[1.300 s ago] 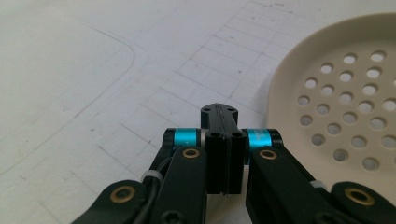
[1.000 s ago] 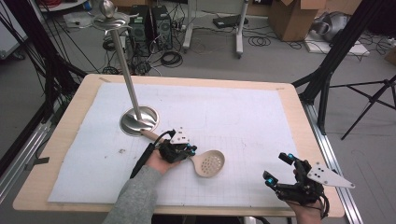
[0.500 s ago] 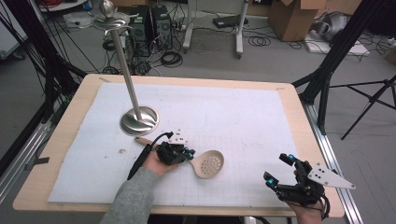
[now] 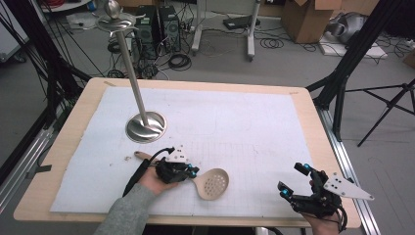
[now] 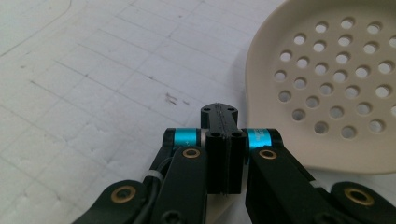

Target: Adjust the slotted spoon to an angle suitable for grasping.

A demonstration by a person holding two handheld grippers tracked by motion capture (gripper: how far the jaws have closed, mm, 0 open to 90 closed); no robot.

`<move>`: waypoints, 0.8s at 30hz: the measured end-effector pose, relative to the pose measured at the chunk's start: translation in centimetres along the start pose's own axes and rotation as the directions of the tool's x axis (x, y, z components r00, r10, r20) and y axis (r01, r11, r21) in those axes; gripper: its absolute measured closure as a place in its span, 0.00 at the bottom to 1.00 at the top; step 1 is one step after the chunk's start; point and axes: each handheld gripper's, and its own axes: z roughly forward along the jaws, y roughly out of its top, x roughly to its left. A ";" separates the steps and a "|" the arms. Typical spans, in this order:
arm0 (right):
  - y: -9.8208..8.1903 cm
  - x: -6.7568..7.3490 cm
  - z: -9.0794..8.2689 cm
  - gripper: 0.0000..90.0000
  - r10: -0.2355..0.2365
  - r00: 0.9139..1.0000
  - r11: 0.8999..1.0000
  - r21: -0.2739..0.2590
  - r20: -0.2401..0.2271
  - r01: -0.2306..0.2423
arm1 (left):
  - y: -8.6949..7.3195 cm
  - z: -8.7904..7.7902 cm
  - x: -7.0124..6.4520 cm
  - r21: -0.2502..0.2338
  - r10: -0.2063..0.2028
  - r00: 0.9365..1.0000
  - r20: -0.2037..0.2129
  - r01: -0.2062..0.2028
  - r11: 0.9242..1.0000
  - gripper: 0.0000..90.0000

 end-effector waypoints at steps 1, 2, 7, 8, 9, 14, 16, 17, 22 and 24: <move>0.0 0.0 0.0 0.11 0.002 1.000 1.000 -0.001 0.001 -0.002 | -0.2 -0.2 -0.2 -0.003 0.001 1.000 0.002 -0.001 1.000 1.00; 0.0 0.0 0.0 0.11 0.001 1.000 1.000 0.001 0.002 -0.001 | -0.2 -0.2 -0.2 -0.003 0.001 1.000 0.002 -0.001 1.000 1.00; -0.1 -0.1 0.0 0.11 -0.005 1.000 1.000 0.005 0.003 0.005 | -1.0 -1.2 -1.0 0.002 0.014 1.000 0.000 -0.014 1.000 1.00; -0.1 -0.1 0.1 0.11 -0.010 1.000 1.000 0.005 0.002 0.010 | -1.2 -1.3 -1.1 -0.006 0.010 1.000 0.003 -0.010 1.000 1.00; -0.1 0.0 0.2 0.11 -0.006 1.000 1.000 0.006 0.001 0.006 | -1.2 -1.3 -1.1 -0.006 0.010 1.000 0.003 -0.010 1.000 1.00; -0.1 0.0 0.5 0.11 -0.012 1.000 1.000 0.016 -0.004 0.012 | -1.1 -1.5 -0.7 -0.036 -0.002 0.998 -0.056 0.000 0.999 1.00; -0.1 0.0 0.6 0.11 -0.019 1.000 1.000 0.018 -0.009 0.019 | -1.3 -2.1 -0.4 -0.083 -0.021 0.998 -0.064 0.015 0.996 1.00; -0.1 0.0 0.6 0.11 -0.019 1.000 1.000 0.018 -0.009 0.019 | -1.3 -2.1 -0.4 -0.083 -0.021 0.998 -0.064 0.015 0.996 1.00; -0.1 -0.2 0.7 0.11 -0.012 1.000 1.000 0.016 -0.012 0.012 | -2.1 -4.4 -0.2 -0.121 -0.034 0.996 -0.088 0.023 0.992 1.00; -0.1 -0.2 0.8 0.11 -0.013 1.000 1.000 0.020 -0.014 0.013 | -2.9 -6.1 -0.1 -0.116 -0.030 0.992 -0.122 0.016 0.993 1.00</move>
